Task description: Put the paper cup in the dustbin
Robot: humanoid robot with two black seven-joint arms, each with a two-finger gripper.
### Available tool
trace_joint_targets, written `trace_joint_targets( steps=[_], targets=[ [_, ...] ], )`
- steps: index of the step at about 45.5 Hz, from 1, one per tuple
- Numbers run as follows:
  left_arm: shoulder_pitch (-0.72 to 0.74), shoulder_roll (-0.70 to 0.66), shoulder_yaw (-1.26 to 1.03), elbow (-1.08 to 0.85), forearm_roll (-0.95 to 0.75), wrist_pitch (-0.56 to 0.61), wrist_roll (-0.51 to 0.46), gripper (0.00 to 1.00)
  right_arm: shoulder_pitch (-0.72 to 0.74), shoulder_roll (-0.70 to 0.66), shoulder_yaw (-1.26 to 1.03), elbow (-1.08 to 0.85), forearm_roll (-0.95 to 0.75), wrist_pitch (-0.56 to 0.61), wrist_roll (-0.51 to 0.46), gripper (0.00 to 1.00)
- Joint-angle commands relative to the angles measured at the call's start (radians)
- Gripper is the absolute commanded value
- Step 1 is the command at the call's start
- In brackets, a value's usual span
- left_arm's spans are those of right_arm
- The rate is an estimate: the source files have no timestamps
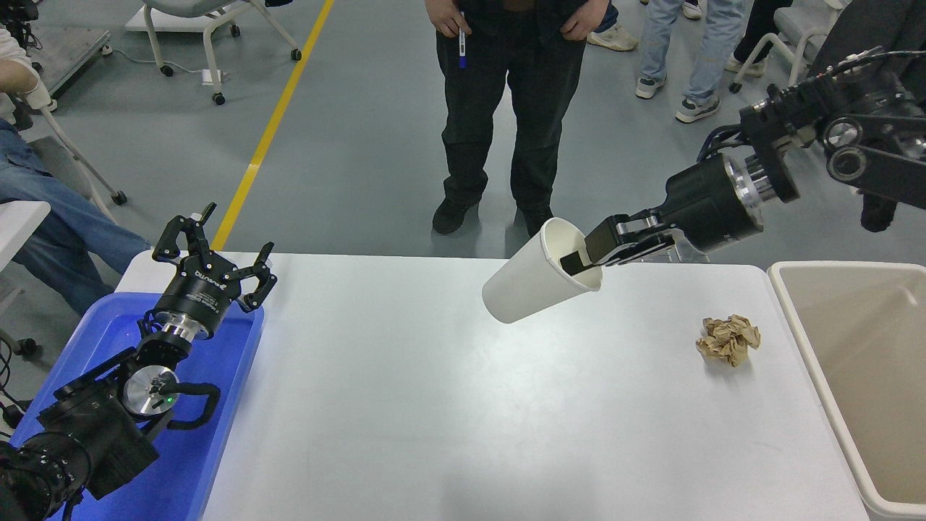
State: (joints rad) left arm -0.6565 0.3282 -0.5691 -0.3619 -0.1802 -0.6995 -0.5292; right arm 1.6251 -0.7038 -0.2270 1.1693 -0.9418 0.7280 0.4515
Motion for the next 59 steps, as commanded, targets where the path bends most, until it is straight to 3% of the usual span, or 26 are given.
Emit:
trace_joint_targets(
  steps=[1,29,45,59],
  targets=[
    [0.000,0.000,0.000,0.000,-0.001,0.000,0.000,1.00,-0.071,-0.025,0.008,-0.180,0.052,-0.005,-0.001,0.00],
    [0.000,0.000,0.000,0.000,0.001,0.000,0.000,1.00,-0.271,-0.131,0.006,-0.760,0.162,-0.001,-0.001,0.00],
    [0.000,0.000,0.000,0.000,-0.001,0.000,0.000,1.00,-0.448,-0.111,0.006,-1.074,0.253,-0.013,-0.005,0.00],
    [0.000,0.000,0.000,0.000,-0.001,0.000,0.000,1.00,-0.594,-0.094,-0.002,-1.151,0.253,-0.246,-0.054,0.00]
  ],
)
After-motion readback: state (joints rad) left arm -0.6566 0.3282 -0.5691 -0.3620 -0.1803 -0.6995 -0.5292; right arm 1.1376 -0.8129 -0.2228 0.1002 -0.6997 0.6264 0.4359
